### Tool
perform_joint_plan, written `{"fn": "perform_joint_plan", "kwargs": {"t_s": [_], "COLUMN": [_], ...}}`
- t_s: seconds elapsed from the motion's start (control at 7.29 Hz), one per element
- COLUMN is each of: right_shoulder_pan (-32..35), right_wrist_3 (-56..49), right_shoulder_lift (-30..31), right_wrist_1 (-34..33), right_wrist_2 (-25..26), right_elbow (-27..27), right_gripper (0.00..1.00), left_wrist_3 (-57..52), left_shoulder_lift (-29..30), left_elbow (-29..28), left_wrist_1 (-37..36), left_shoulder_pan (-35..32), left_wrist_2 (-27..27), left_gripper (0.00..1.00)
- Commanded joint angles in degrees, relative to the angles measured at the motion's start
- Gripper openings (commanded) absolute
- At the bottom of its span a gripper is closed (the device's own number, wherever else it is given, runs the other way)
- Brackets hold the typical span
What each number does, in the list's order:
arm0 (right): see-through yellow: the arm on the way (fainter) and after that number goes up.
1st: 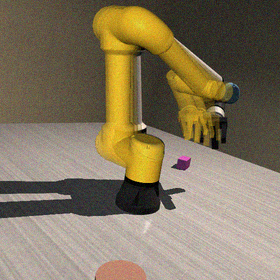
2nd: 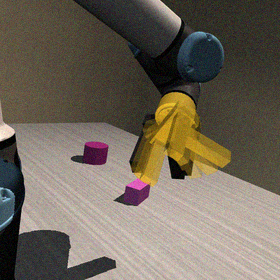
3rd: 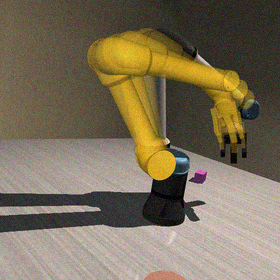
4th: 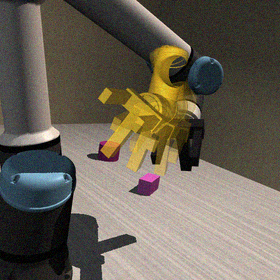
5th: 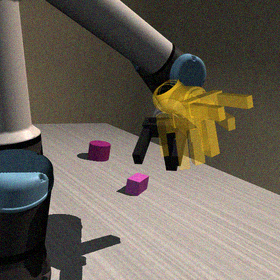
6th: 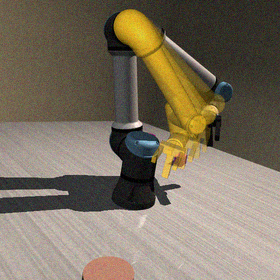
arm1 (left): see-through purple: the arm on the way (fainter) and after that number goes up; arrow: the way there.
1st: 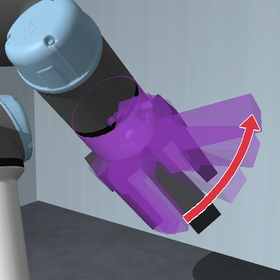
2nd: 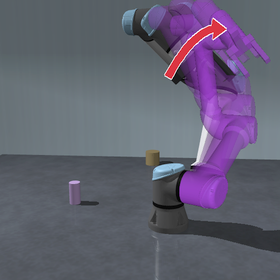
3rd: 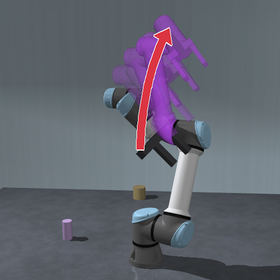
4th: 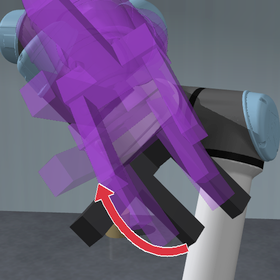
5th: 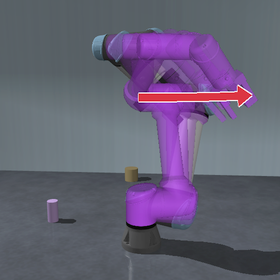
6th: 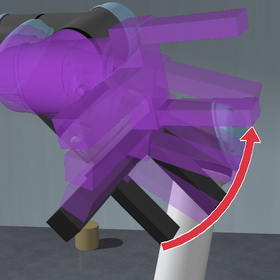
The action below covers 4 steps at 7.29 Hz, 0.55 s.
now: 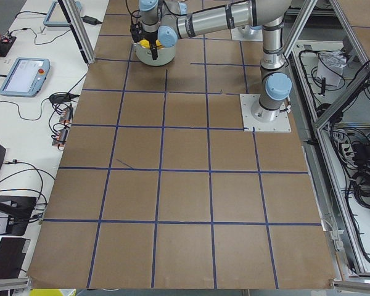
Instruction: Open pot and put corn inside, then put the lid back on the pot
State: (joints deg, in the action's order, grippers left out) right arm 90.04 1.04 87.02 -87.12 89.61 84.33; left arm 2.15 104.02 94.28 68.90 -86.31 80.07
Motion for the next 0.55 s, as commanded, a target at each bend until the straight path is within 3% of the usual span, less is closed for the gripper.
{"fn": "perform_joint_plan", "kwargs": {"t_s": [0.0, 0.41], "right_shoulder_pan": [3.45, 10.93], "right_wrist_3": [3.33, 9.84], "right_shoulder_lift": [-2.89, -9.57], "right_wrist_1": [-8.96, -17.44], "right_wrist_2": [0.39, 0.66], "right_elbow": [0.74, 0.83], "right_gripper": [0.29, 0.29], "left_wrist_3": [-9.0, -9.01], "left_shoulder_lift": [-6.35, -7.69], "left_elbow": [-0.47, -14.6], "left_wrist_1": [9.6, 30.53], "left_shoulder_pan": [7.2, 6.08], "left_wrist_2": [0.88, 4.56], "left_gripper": [1.0, 1.0]}}
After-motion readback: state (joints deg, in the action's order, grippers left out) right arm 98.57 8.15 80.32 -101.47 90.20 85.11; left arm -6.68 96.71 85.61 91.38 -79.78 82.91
